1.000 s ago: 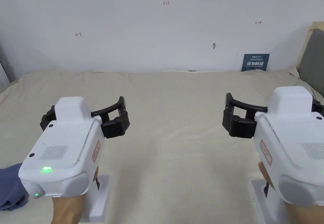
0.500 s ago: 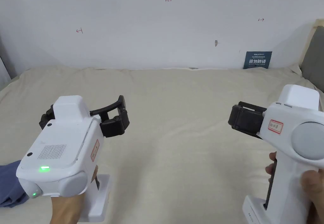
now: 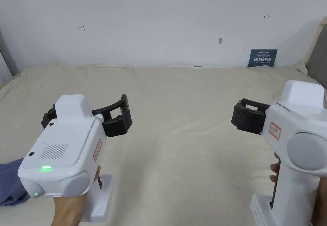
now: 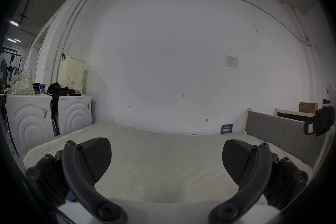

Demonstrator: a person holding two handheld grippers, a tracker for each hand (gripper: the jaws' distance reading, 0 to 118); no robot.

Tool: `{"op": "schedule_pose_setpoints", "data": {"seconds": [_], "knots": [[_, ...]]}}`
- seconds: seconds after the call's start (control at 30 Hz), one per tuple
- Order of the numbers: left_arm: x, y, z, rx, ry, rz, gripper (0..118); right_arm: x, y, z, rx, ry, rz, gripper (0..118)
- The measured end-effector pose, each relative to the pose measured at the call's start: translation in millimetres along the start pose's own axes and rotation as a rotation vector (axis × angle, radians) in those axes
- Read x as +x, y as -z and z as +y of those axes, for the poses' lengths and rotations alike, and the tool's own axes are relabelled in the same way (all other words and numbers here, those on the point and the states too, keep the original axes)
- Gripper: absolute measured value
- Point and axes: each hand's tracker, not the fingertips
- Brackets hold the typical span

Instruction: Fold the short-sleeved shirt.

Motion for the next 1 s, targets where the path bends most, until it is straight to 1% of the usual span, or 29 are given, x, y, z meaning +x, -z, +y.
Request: {"op": "schedule_pose_setpoints", "data": {"seconds": [0.1, 0.17, 0.3, 0.4, 0.5, 0.67, 0.83, 1.0], "knots": [[0, -1, 0, 0.003, 0.005, 0.002, 118, 0, 1, -3, -0.016, 0.005, 0.023, 118], [0, -1, 1, 0.006, 0.006, 0.003, 118, -1, 2, -8, 0.052, 0.018, 0.036, 118], [-1, -2, 1, 0.007, 0.003, 0.001, 118, 5, 2, -16, 0.162, 0.025, 0.109, 118], [-1, -3, 2, 0.011, 0.006, 0.001, 118, 8, 2, -20, 0.259, 0.000, 0.123, 118], [-1, -4, 2, 0.015, 0.008, 0.002, 118, 8, 1, -24, 0.327, -0.035, 0.097, 118], [-1, -6, 2, 0.019, 0.008, 0.004, 118, 10, -2, -38, 0.492, -0.069, 0.110, 118], [-1, -7, 2, 0.021, 0.010, 0.005, 118, 9, -4, -40, 0.487, -0.098, 0.095, 118], [-1, -8, 2, 0.024, 0.011, 0.006, 118, 10, -4, -40, 0.474, -0.089, 0.106, 118]]}}
